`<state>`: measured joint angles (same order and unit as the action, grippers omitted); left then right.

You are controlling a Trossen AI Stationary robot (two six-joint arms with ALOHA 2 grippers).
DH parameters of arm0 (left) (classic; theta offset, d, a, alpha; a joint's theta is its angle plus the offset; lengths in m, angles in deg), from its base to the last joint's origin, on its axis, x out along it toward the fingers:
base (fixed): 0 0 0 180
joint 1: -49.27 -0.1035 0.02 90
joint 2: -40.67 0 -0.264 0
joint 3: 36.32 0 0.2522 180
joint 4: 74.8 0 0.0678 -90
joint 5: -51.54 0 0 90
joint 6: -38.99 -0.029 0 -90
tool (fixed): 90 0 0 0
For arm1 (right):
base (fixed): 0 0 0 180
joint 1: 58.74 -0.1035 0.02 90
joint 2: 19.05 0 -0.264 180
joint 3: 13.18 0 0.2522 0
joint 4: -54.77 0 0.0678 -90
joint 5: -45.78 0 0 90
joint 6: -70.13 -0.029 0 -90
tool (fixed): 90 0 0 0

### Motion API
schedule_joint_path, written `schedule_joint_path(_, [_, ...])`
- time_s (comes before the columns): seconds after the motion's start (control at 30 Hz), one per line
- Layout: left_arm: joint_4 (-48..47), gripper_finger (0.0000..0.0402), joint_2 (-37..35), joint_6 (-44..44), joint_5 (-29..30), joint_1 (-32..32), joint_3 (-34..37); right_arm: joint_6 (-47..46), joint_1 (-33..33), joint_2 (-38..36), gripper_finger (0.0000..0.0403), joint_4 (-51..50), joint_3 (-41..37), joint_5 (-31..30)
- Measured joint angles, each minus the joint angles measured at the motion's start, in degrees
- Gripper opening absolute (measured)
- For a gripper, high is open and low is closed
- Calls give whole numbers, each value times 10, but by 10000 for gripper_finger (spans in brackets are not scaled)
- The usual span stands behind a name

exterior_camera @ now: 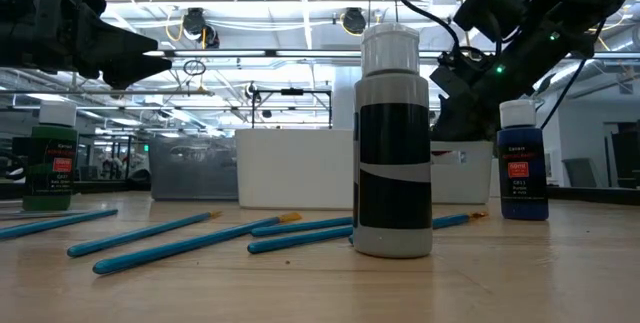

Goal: Pick & Place Paint Supplies
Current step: Put the purple paint bottle into the black bin

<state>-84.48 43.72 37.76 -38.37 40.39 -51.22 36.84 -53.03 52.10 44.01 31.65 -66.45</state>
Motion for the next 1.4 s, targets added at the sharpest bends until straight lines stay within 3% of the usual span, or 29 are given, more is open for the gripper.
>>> schedule_joint_path(0.27, [0, 333, 0, 0, 0, 0, 0, 93, 14, 0, 150, 91, 0, -1])
schedule_joint_path(0.47, [0, 333, 0, 0, 0, 0, 0, 175, 11, -6, 167, 177, 0, 8])
schedule_joint_path(0.63, [0, 333, 0, 0, 0, 0, 0, 213, 9, -32, 168, 220, 0, 87])
schedule_joint_path(0.8, [0, 333, 0, 0, 0, 0, 0, 250, -8, -115, 158, 158, 0, 166])
schedule_joint_path(0.97, [0, 333, 0, 0, 0, 0, 0, 265, -63, -209, 145, 79, -1, 161])
schedule_joint_path(1.07, [0, 333, 0, 0, 0, 0, 0, 267, -101, -245, 138, 82, -15, 159])
schedule_joint_path(1.4, [0, 333, 0, 0, 0, 0, 0, 281, -210, -331, 117, 71, -85, 27])
